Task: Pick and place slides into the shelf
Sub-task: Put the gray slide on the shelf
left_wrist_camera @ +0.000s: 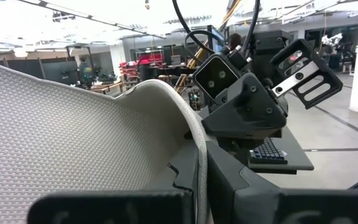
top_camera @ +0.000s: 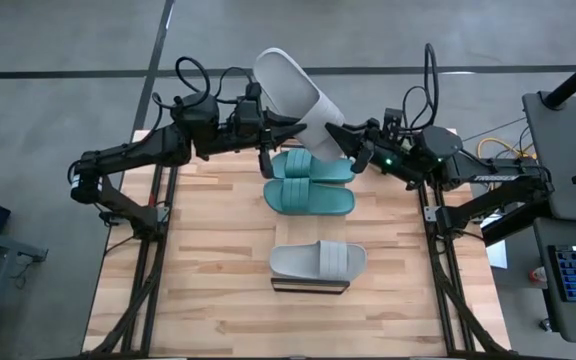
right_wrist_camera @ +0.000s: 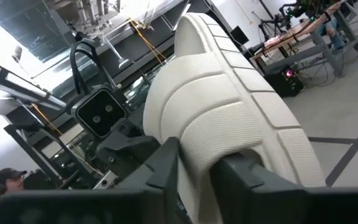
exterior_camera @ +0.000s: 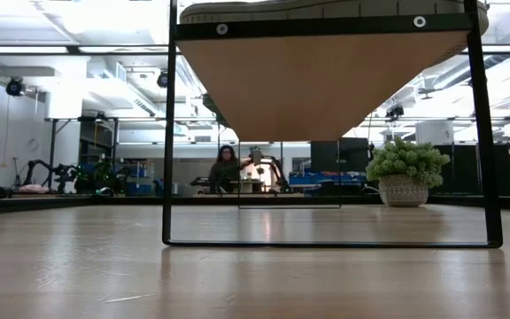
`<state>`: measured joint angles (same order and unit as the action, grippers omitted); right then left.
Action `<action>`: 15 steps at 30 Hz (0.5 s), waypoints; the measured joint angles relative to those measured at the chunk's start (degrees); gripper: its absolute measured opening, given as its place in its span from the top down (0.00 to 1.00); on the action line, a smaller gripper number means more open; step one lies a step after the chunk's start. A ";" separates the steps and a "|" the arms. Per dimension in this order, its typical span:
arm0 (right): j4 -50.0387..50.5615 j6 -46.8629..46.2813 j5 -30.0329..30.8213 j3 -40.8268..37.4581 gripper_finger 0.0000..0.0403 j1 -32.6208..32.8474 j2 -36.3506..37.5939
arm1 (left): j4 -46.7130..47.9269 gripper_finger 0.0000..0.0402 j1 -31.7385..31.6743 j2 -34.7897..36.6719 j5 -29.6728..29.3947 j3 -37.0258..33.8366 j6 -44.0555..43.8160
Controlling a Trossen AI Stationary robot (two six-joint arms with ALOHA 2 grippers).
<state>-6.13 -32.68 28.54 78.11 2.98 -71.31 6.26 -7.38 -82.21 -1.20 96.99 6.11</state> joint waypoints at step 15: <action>0.20 2.92 -0.48 0.00 0.97 0.13 0.00 | 0.22 0.99 0.00 0.00 1.73 0.00 0.19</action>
<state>-5.93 -29.76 28.05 78.11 3.11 -71.31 6.48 -7.38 -82.21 0.53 96.99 6.31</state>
